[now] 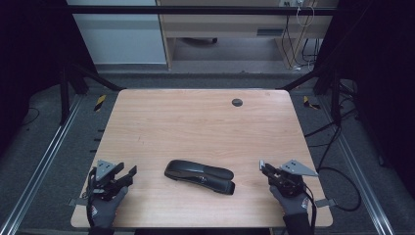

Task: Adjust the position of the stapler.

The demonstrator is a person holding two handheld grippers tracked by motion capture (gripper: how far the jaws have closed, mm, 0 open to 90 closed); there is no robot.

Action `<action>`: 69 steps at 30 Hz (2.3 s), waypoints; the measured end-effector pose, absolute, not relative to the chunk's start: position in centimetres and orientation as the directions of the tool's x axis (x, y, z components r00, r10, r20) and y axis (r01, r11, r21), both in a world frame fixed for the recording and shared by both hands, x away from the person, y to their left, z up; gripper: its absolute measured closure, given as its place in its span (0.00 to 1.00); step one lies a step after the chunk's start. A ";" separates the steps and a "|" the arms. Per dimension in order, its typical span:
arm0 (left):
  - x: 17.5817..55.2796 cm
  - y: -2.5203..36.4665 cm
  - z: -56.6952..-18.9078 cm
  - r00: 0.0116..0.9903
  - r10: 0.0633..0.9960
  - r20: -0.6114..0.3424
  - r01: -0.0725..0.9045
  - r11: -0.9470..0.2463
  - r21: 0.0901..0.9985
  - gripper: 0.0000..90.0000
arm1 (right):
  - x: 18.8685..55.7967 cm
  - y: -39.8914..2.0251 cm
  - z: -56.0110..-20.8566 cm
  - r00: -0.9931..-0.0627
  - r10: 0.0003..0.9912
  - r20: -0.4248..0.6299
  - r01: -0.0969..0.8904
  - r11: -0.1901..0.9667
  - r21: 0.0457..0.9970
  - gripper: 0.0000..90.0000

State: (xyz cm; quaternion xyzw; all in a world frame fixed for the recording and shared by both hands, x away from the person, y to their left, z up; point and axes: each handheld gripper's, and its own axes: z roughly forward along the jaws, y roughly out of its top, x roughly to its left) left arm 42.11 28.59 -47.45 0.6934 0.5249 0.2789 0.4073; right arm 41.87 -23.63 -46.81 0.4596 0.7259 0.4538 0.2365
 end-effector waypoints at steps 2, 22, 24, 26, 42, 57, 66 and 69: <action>42.0 28.0 -47.5 0.305 0.952 -0.027 0.503 -0.137 0.853 0.50 | 41.7 -22.7 -46.9 -0.500 0.863 0.074 0.450 0.186 0.873 0.93; 41.2 27.6 -48.0 0.308 0.951 -0.002 0.507 -0.163 0.846 0.53 | 39.2 -16.2 -48.9 -0.656 0.743 0.137 0.502 0.293 0.814 1.00; 41.3 27.6 -48.0 0.309 0.951 0.005 0.507 -0.169 0.845 0.53 | 39.0 -15.4 -49.3 -0.667 0.733 0.134 0.505 0.311 0.805 1.00; 41.3 27.6 -48.0 0.309 0.951 0.005 0.507 -0.169 0.845 0.53 | 39.0 -15.0 -49.7 -0.676 0.724 0.133 0.504 0.324 0.801 1.00; 41.3 27.5 -48.1 0.312 0.950 0.010 0.511 -0.177 0.841 0.55 | 39.2 -14.1 -50.7 -0.676 0.727 0.119 0.514 0.349 0.784 1.00; 41.4 27.2 -48.1 0.331 0.944 0.005 0.513 -0.184 0.839 0.60 | 40.1 -15.0 -50.7 -0.608 0.788 0.096 0.524 0.307 0.794 1.00; 42.4 26.6 -46.9 0.361 0.932 0.024 0.497 -0.214 0.841 0.86 | 39.9 -15.3 -50.2 -0.612 0.786 0.091 0.499 0.294 0.815 1.00; 43.4 25.9 -46.5 0.380 0.925 0.033 0.497 -0.234 0.835 0.97 | 39.8 -15.5 -49.9 -0.607 0.789 0.090 0.495 0.287 0.820 1.00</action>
